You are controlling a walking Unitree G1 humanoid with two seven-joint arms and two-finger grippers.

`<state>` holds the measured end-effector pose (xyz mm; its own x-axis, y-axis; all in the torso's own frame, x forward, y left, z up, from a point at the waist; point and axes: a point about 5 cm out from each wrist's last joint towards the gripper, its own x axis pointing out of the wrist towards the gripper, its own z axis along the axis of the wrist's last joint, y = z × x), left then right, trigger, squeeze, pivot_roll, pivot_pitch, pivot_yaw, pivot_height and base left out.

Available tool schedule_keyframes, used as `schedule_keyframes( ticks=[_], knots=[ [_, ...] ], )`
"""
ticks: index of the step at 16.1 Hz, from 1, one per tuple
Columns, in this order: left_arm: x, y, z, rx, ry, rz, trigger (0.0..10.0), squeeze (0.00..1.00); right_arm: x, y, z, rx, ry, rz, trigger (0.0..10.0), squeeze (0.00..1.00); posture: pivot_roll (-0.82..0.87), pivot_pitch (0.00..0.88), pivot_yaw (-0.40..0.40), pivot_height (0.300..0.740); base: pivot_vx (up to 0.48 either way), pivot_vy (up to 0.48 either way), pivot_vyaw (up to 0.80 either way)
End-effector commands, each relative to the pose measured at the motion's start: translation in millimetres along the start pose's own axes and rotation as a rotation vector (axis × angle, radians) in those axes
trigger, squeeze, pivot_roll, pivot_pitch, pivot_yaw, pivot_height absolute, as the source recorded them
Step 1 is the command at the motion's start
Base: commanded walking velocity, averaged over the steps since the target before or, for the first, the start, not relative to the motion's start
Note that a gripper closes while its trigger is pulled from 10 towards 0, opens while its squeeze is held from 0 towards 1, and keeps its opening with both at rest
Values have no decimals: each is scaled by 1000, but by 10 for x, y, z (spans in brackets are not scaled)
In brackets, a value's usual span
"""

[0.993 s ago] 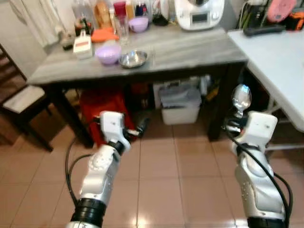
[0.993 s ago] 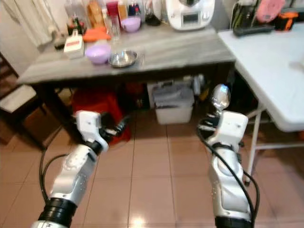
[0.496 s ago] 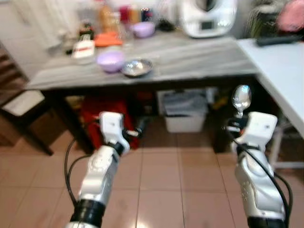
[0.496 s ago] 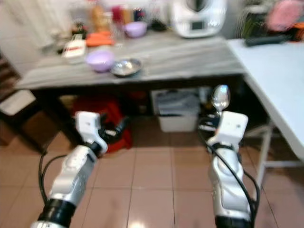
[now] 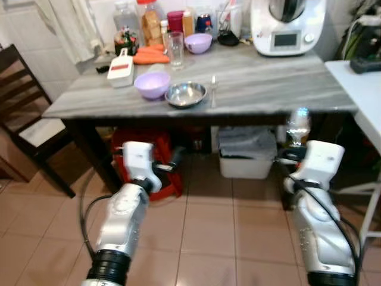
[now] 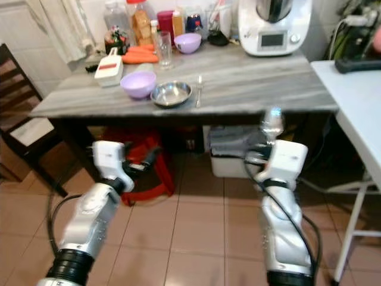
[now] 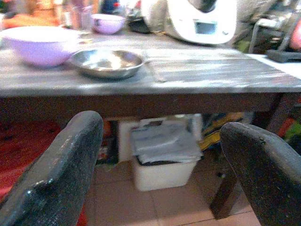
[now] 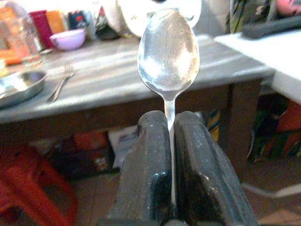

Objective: Setting the table

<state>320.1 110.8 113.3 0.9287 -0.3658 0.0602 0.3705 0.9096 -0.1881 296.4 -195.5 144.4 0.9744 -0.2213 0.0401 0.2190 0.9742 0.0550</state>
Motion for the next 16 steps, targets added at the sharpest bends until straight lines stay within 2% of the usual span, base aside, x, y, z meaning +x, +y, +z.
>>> schedule_keyframes(
  ticks=[1, 2, 7, 10, 13, 16],
  knots=[
    [-26, 125, 57, 25, -9, 33, 10000, 0, -6, 97, 50, 16, -19, 26, 10000, 0, -134, 38, 90, 740, 352, 0, 0],
    [-26, 128, 58, 26, -9, 34, 10000, 0, -6, 99, 51, 15, -20, 27, 10000, 0, -133, 38, 91, 740, 352, 0, 0],
    [-49, 181, 77, 63, -5, 75, 10000, 0, -41, 92, 51, -8, -29, 35, 10000, 0, -133, 38, 94, 740, 352, 0, 626],
    [-148, 186, 54, 72, 0, 88, 10000, 0, -93, 82, 40, -2, -27, 41, 10000, 0, -131, 40, 96, 740, 354, 0, 413],
    [-214, 144, 15, 63, 8, 86, 10000, 0, -98, 66, 28, -2, -21, 38, 10000, 0, -127, 40, 95, 740, 351, 0, 0],
    [-203, 107, 10, 61, 11, 76, 10000, 0, -75, 70, 25, 22, -12, 29, 10000, 0, -123, 36, 93, 740, 350, 0, 0]
  ],
)
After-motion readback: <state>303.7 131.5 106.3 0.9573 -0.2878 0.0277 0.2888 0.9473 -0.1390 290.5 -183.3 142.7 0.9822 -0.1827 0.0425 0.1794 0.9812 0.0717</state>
